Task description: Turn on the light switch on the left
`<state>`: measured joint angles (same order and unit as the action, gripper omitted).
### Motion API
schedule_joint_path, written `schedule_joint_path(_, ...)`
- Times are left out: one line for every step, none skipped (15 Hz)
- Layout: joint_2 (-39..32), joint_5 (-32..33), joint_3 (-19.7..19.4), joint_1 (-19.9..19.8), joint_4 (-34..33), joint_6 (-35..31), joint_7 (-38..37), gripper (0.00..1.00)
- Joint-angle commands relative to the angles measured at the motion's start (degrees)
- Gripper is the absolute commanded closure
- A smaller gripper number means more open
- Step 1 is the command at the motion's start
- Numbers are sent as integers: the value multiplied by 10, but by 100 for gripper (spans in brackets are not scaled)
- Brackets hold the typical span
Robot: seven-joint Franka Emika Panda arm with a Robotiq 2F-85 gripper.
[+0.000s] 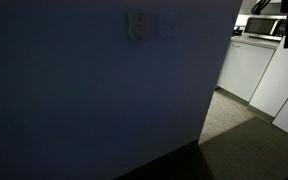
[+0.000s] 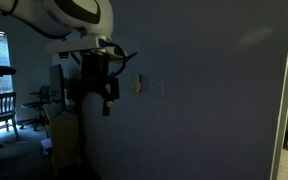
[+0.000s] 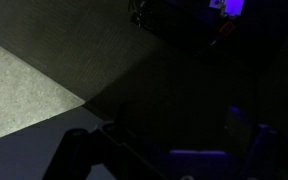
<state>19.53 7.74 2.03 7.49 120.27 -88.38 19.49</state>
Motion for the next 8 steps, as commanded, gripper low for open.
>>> schedule_joint_path(-85,45,20,12,-91,28,56,0)
schedule_joint_path(-102,58,26,16,-108,23,75,0)
schedule_joint_path(-117,68,32,20,-126,18,93,0)
schedule_joint_path(-129,73,36,24,-140,8,116,0)
schedule_joint_path(-135,68,38,28,-148,-15,142,0)
schedule_joint_path(-143,60,42,30,-157,-34,161,0)
schedule_joint_path(-150,51,44,32,-166,-52,183,0)
schedule_joint_path(-154,39,45,33,-170,-75,203,0)
